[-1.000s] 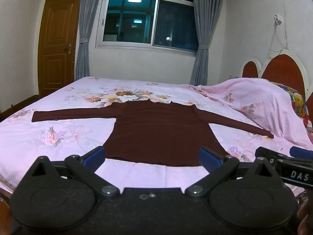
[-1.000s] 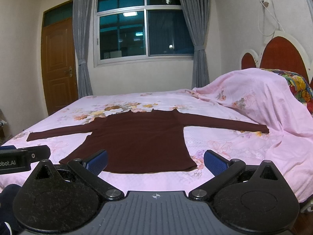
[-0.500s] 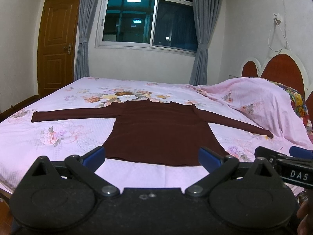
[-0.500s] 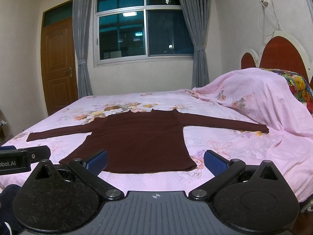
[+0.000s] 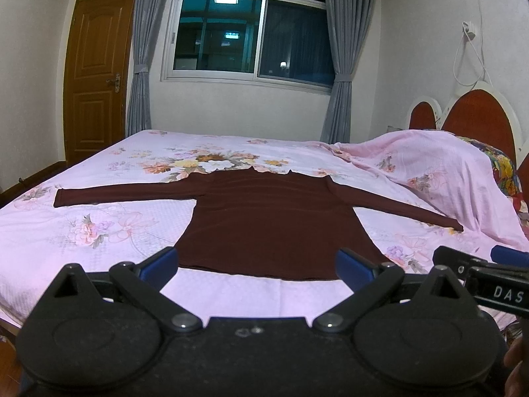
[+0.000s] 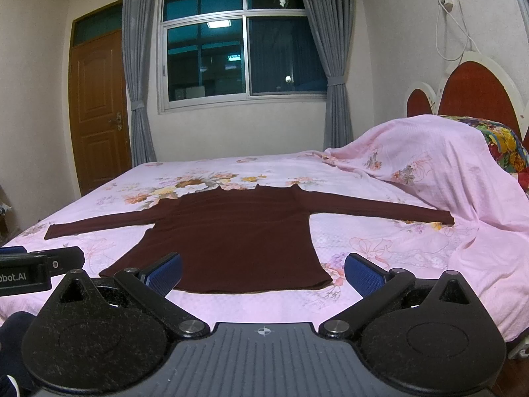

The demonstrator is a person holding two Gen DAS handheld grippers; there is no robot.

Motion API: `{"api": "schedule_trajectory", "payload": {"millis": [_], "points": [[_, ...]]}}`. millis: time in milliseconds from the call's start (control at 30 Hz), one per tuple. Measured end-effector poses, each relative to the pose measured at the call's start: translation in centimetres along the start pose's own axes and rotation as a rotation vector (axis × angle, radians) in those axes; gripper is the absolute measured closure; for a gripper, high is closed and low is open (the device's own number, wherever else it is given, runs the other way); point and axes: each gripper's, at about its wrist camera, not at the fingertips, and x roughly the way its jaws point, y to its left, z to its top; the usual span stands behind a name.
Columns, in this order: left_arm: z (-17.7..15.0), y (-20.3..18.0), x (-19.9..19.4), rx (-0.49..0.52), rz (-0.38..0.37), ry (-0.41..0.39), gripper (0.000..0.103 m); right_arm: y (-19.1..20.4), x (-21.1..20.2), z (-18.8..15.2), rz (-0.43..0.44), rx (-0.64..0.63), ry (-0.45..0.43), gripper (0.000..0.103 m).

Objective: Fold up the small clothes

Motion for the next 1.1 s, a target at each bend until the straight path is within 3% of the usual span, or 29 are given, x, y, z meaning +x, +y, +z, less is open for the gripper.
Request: {"api": "schedule_trajectory", "payload": {"millis": [1100], "points": [[0.11, 0.16, 0.02, 0.008, 0.009, 0.001, 0.002, -0.02, -0.04, -0.15, 0.01, 0.001, 0.003, 0.0]]}}
